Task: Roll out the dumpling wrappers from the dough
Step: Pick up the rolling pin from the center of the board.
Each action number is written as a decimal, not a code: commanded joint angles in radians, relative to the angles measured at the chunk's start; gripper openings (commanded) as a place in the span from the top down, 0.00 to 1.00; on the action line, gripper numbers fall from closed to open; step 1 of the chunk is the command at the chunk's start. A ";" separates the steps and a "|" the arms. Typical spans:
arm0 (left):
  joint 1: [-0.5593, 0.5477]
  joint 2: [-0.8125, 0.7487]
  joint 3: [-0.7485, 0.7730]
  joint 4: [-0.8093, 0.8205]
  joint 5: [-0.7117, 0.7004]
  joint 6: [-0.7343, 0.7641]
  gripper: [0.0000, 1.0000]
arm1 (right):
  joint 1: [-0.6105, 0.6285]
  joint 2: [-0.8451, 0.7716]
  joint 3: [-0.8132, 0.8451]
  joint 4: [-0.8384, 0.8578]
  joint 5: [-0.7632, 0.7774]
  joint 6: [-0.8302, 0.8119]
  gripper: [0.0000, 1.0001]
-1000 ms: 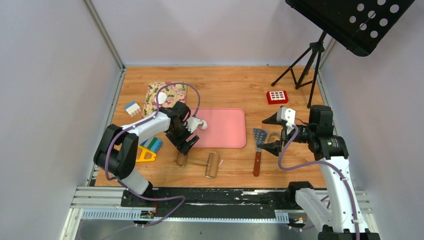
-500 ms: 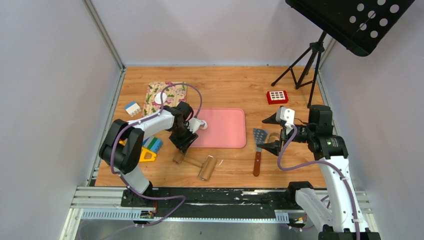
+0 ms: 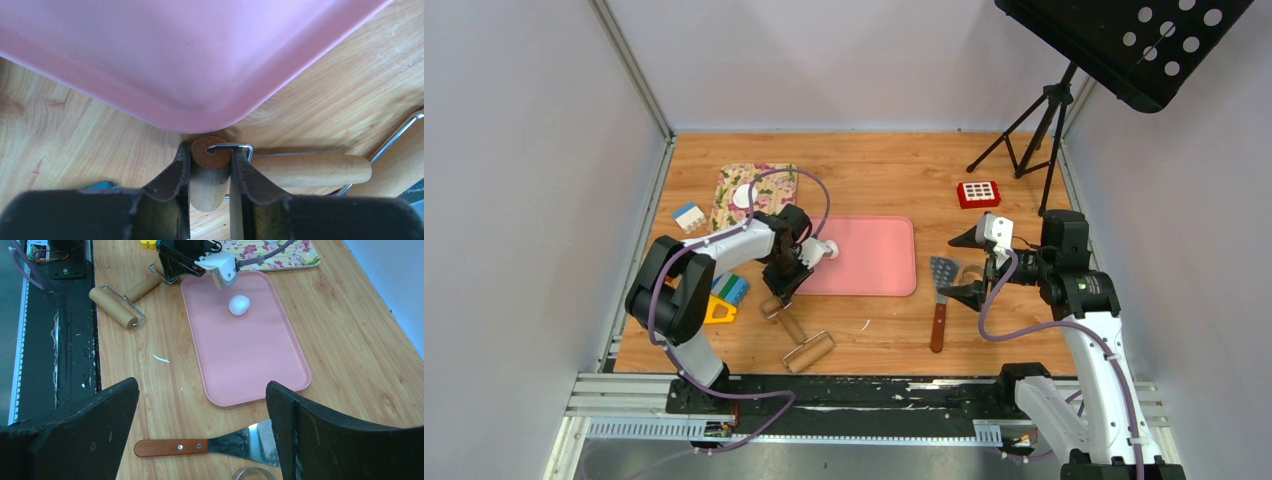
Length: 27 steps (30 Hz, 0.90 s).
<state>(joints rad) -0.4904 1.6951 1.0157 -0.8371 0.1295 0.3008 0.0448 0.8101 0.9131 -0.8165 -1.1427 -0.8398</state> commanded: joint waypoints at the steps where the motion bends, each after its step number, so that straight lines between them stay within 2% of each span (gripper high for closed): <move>1: 0.000 -0.018 0.001 0.000 -0.029 0.022 0.90 | 0.004 -0.002 0.009 0.039 -0.014 -0.010 0.00; 2: 0.000 -0.028 0.001 -0.002 -0.030 0.025 0.99 | 0.005 -0.002 0.009 0.042 -0.015 -0.008 0.00; 3: 0.000 -0.034 -0.001 -0.004 -0.032 0.027 1.00 | 0.005 -0.002 0.008 0.046 -0.019 -0.002 0.00; 12: 0.000 -0.245 0.022 -0.064 0.063 0.048 1.00 | 0.047 0.091 0.077 0.076 -0.152 0.112 0.00; 21: 0.000 -0.442 0.125 -0.161 0.251 0.106 1.00 | 0.171 0.240 0.152 0.144 -0.095 0.164 0.00; 27: -0.002 -0.477 0.289 -0.233 0.367 0.143 1.00 | 0.280 0.351 0.176 0.159 -0.067 0.084 0.00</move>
<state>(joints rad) -0.4904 1.2545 1.1896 -1.0309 0.3695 0.3946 0.2638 1.1069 1.0443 -0.7006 -1.2198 -0.6987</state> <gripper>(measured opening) 0.329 0.997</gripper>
